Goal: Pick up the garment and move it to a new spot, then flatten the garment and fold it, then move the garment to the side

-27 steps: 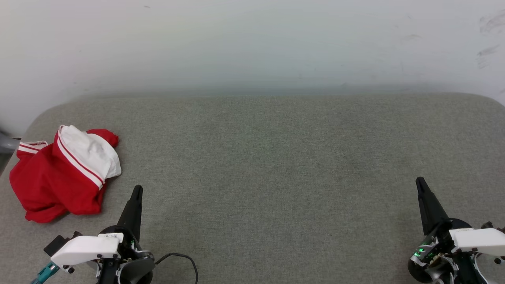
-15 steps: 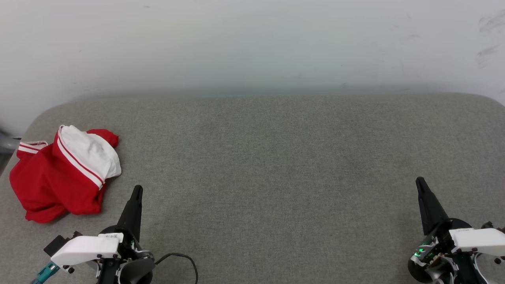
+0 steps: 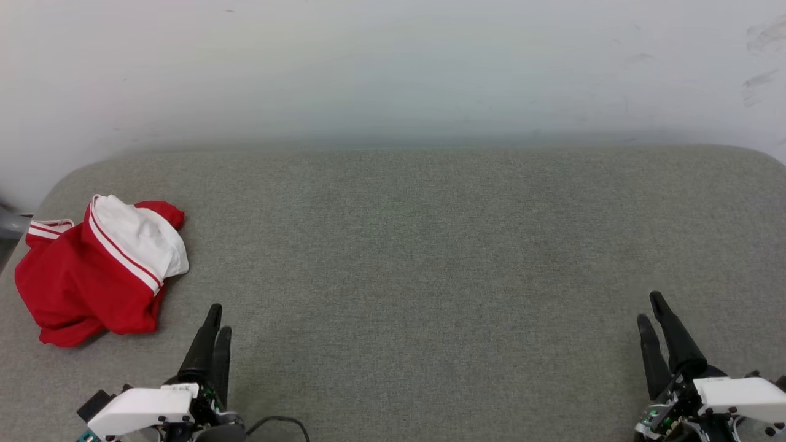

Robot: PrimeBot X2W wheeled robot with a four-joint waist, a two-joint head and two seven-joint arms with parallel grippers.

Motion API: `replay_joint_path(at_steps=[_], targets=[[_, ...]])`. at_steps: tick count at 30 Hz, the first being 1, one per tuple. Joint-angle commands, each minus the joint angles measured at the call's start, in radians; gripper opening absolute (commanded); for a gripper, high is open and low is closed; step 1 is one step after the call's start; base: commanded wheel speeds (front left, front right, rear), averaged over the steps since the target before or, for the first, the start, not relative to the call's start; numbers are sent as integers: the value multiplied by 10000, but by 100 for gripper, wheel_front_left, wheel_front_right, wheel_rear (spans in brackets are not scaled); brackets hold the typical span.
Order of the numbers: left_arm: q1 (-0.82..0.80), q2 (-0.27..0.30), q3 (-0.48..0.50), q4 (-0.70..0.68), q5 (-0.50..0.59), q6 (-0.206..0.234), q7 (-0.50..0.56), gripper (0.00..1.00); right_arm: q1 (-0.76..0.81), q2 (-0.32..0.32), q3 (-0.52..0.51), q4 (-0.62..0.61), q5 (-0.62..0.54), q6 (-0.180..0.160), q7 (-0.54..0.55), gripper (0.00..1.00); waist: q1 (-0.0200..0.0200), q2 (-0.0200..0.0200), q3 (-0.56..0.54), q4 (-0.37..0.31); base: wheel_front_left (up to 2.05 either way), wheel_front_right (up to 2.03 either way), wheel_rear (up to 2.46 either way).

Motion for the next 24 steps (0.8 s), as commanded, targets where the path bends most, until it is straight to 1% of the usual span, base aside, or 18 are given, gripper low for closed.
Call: replay_joint_path(at_steps=[1, 8, 12, 17, 24], targets=[[4, 0, -26, -25, 16, 0, -45, 100, 14, 0, 4, -19, -47, 0, -44, 100, 0, 0, 3, -1, 0, 0, 0], [49, 3, -137, -309, 159, -3, -402, 100, 125, 1, -9, -209, -475, 0, -405, 100, 0, 0, 9, -9, 0, 0, 0], [59, 5, -94, -404, 540, -5, -594, 100, 168, 1, -80, -372, -1072, 0, -599, 100, 0, 0, 14, -14, 0, 0, 0], [25, 6, 42, -543, 1536, 19, -824, 100, 189, 2, -148, -667, -2070, 0, -829, 100, 0, 0, 25, -16, 0, 0, 0], [3, 9, 42, -974, 2957, 314, -1121, 100, 250, 3, -169, -1120, -3495, 0, -1130, 100, 0, 0, 36, -9, 0, 0, 0]])
